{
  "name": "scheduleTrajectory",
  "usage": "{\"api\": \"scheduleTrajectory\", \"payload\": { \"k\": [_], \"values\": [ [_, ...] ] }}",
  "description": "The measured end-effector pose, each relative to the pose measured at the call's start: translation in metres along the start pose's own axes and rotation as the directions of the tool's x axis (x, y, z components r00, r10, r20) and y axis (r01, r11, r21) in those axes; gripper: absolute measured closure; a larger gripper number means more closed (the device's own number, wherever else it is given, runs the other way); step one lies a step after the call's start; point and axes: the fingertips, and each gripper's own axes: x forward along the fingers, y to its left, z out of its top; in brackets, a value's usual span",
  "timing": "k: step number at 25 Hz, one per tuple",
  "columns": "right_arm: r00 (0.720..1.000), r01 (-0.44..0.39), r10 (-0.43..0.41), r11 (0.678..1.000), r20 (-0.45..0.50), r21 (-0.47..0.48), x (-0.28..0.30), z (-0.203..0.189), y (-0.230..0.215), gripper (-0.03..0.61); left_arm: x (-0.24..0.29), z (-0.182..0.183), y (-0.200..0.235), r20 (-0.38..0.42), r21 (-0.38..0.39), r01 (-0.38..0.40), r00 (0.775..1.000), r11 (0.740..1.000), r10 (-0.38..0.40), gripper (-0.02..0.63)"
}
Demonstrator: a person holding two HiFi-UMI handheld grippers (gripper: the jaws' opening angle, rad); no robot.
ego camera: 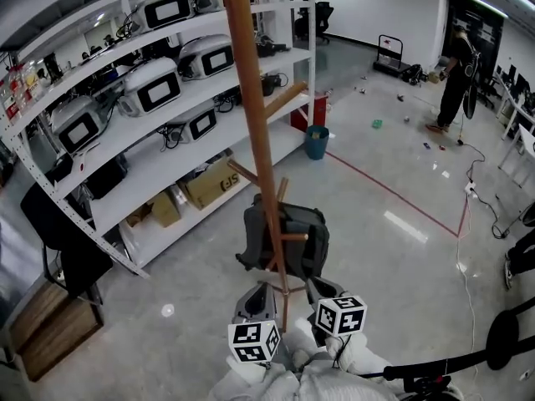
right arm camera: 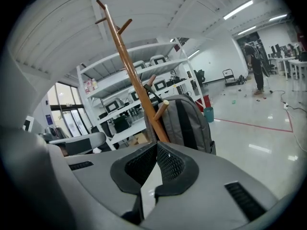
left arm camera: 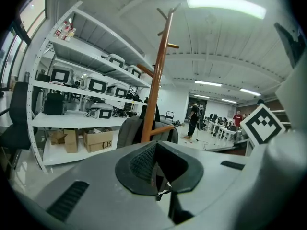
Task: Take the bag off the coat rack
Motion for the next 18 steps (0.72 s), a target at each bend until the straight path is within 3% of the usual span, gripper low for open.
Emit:
{"api": "scheduleTrajectory", "payload": {
  "k": [7, 15, 18],
  "values": [
    [0.999, 0.039, -0.039, 0.999, 0.030, 0.003, 0.012, 0.027, -0.005, 0.566, 0.033, 0.031, 0.009, 0.025, 0.029, 0.059, 0.998, 0.998, -0.060, 0.612],
    [0.995, 0.097, -0.098, 0.995, 0.037, 0.028, 0.016, 0.031, -0.017, 0.566, 0.068, 0.050, 0.049, 0.031, 0.131, 0.104, 0.994, 0.986, -0.109, 0.602],
    [0.991, 0.123, -0.124, 0.992, 0.047, 0.030, 0.017, 0.034, -0.021, 0.566, 0.083, 0.065, 0.060, 0.043, 0.182, 0.128, 0.990, 0.975, -0.138, 0.531]
  ]
}}
